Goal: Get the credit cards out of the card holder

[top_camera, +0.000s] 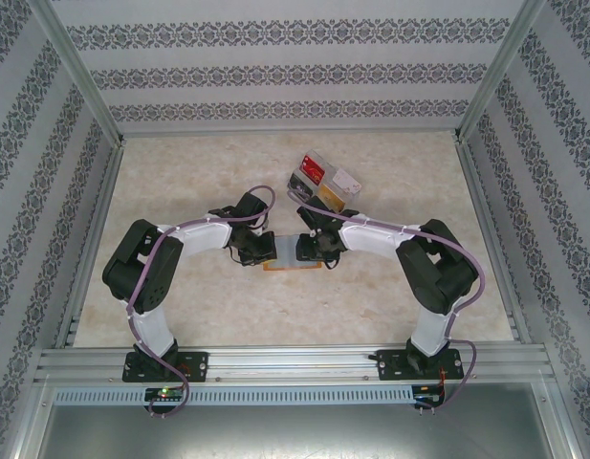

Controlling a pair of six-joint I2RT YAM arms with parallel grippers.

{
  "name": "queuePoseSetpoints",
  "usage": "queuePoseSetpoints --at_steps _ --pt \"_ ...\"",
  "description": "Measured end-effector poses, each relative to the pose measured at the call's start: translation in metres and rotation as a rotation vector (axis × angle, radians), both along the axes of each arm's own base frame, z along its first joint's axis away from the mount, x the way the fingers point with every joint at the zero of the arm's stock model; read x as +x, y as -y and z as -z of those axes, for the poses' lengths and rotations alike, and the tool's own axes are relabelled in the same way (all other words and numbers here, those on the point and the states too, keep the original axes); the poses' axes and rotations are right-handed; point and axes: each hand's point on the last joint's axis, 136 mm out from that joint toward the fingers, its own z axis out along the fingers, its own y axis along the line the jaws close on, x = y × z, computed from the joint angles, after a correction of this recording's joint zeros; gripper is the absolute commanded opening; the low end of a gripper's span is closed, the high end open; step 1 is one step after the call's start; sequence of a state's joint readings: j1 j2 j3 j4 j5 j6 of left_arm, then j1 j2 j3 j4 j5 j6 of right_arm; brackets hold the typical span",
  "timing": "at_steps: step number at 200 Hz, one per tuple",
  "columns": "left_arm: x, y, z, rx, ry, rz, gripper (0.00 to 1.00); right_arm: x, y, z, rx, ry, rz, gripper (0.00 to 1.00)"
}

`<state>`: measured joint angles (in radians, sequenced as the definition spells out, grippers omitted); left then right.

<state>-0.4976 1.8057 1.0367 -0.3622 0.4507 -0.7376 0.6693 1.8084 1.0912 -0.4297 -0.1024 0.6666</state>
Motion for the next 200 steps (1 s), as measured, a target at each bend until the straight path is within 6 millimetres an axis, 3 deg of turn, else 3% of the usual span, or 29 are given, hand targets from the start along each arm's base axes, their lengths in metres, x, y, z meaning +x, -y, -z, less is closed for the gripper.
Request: queuePoseSetpoints --at_steps 67,113,173,200 --pt "0.000 0.000 0.000 0.000 0.001 0.001 0.00 0.001 0.011 0.001 -0.063 0.013 0.016 0.46" --pt "0.000 0.000 0.000 0.000 0.002 0.003 0.00 0.000 0.008 0.001 -0.052 0.008 -0.001 0.30" --pt "-0.001 0.002 0.000 -0.008 -0.003 0.011 0.00 -0.004 -0.009 0.001 0.033 -0.023 -0.036 0.16" --pt "-0.001 0.003 0.000 -0.015 -0.004 0.017 0.04 -0.003 -0.019 -0.003 0.086 -0.021 -0.056 0.15"
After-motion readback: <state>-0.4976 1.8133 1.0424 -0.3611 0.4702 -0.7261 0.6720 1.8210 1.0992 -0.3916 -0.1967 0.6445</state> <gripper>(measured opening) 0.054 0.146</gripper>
